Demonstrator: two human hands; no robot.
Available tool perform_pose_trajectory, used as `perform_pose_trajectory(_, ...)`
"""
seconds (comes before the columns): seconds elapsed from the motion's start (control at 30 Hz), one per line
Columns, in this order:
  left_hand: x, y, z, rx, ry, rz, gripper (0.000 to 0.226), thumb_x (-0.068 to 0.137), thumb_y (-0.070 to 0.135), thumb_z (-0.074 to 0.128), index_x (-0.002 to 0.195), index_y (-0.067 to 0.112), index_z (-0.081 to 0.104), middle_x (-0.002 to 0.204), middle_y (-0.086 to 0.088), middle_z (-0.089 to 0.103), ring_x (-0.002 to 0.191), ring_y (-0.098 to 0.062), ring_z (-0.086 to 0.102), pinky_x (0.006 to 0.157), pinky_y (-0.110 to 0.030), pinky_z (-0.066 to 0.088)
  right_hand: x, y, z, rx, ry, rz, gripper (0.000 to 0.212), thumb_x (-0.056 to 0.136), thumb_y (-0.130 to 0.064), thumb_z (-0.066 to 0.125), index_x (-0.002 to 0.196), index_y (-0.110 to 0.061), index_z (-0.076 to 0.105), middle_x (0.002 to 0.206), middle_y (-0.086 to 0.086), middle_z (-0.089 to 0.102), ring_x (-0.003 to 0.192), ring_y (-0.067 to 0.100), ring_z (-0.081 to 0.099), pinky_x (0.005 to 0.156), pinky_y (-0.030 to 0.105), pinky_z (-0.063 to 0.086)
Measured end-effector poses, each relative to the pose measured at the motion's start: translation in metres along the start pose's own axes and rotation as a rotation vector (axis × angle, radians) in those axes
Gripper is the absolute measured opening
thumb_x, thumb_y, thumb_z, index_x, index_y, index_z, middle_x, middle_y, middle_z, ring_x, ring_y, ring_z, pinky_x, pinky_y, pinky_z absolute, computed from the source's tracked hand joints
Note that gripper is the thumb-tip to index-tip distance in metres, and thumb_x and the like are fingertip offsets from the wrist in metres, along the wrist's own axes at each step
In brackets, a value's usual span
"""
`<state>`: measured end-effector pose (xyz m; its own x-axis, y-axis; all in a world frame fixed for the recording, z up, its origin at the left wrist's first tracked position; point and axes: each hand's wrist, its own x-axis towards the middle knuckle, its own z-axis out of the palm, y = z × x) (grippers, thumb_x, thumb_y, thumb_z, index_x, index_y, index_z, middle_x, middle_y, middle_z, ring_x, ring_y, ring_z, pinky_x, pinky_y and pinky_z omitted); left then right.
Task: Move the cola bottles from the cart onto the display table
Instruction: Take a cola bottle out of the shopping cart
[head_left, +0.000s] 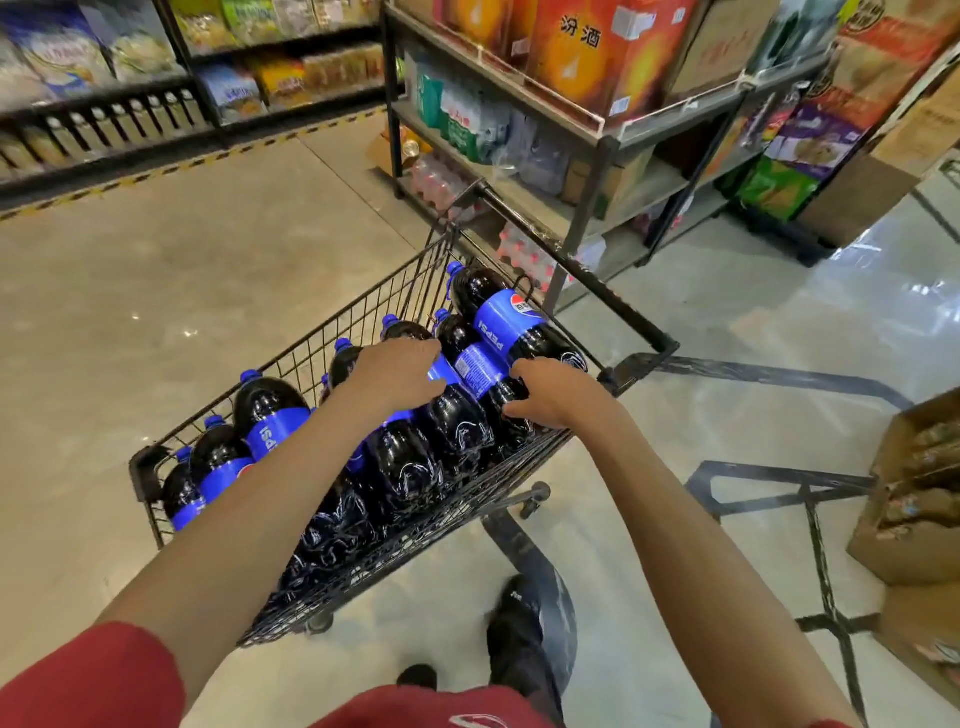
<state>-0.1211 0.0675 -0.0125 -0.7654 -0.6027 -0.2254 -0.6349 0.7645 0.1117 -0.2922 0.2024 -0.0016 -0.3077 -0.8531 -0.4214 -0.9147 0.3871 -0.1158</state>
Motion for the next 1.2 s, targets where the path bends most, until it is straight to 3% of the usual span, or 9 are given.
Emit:
perform_pose_trajectory(0.23,0.078,0.029,0.002,-0.021,-0.031,-0.129,0.039,0.098,0.043,0.056,0.125,0.015,0.053,0.114,-0.006,0.064,0.106,-0.029,0.06,0.072,-0.034,0.039,0.066,0.063,-0.028,-0.022,0.017,-0.088,0.055,0.091,-0.047,0.064,0.132,-0.013,0.052,0.127,0.014,0.059,0.117,0.034,0.058,0.091,0.042,0.049)
perform_pose_trajectory(0.43,0.131,0.05,0.002,-0.052,-0.063,-0.266,0.04,0.098,0.043,0.055,0.128,0.017,0.054,0.123,-0.007,0.064,0.115,-0.029,0.06,0.083,-0.039,0.045,0.11,0.105,-0.046,-0.049,-0.032,-0.131,0.061,0.093,-0.046,0.064,0.141,-0.013,0.046,0.13,0.015,0.054,0.121,0.034,0.055,0.094,0.042,0.047)
perform_pose_trajectory(0.6,0.164,0.05,0.006,-0.146,-0.057,-0.383,0.041,0.096,0.045,0.056,0.126,0.017,0.055,0.117,-0.008,0.066,0.108,-0.031,0.063,0.078,-0.037,0.048,0.133,0.119,-0.043,0.016,-0.077,-0.136,0.062,0.092,-0.045,0.067,0.139,-0.012,0.044,0.129,0.014,0.054,0.12,0.033,0.056,0.094,0.041,0.047)
perform_pose_trajectory(0.77,0.194,0.047,0.012,-0.339,0.042,-0.555,0.048,0.1,0.047,0.053,0.136,0.014,0.051,0.124,-0.012,0.064,0.114,-0.033,0.061,0.079,-0.038,0.043,0.144,0.116,-0.027,0.119,-0.126,-0.129,0.066,0.095,-0.046,0.063,0.144,-0.009,0.038,0.136,0.017,0.05,0.123,0.036,0.055,0.097,0.043,0.048)
perform_pose_trajectory(1.0,0.234,0.029,0.034,-0.698,0.071,-0.657,0.075,0.091,0.067,0.054,0.141,0.011,0.04,0.126,-0.013,0.062,0.111,-0.034,0.061,0.089,-0.045,0.052,0.156,0.105,-0.012,0.179,-0.13,-0.059,0.081,0.095,-0.055,0.058,0.151,-0.007,0.026,0.145,0.018,0.042,0.127,0.037,0.052,0.098,0.045,0.048)
perform_pose_trajectory(1.2,0.255,0.021,0.043,-1.035,0.016,-0.692,0.09,0.083,0.065,0.067,0.146,0.011,0.032,0.13,-0.01,0.058,0.107,-0.027,0.059,0.081,-0.035,0.045,0.167,0.094,-0.005,0.207,-0.131,0.028,0.096,0.087,-0.059,0.063,0.154,-0.006,0.019,0.145,0.017,0.039,0.129,0.035,0.046,0.098,0.044,0.048)
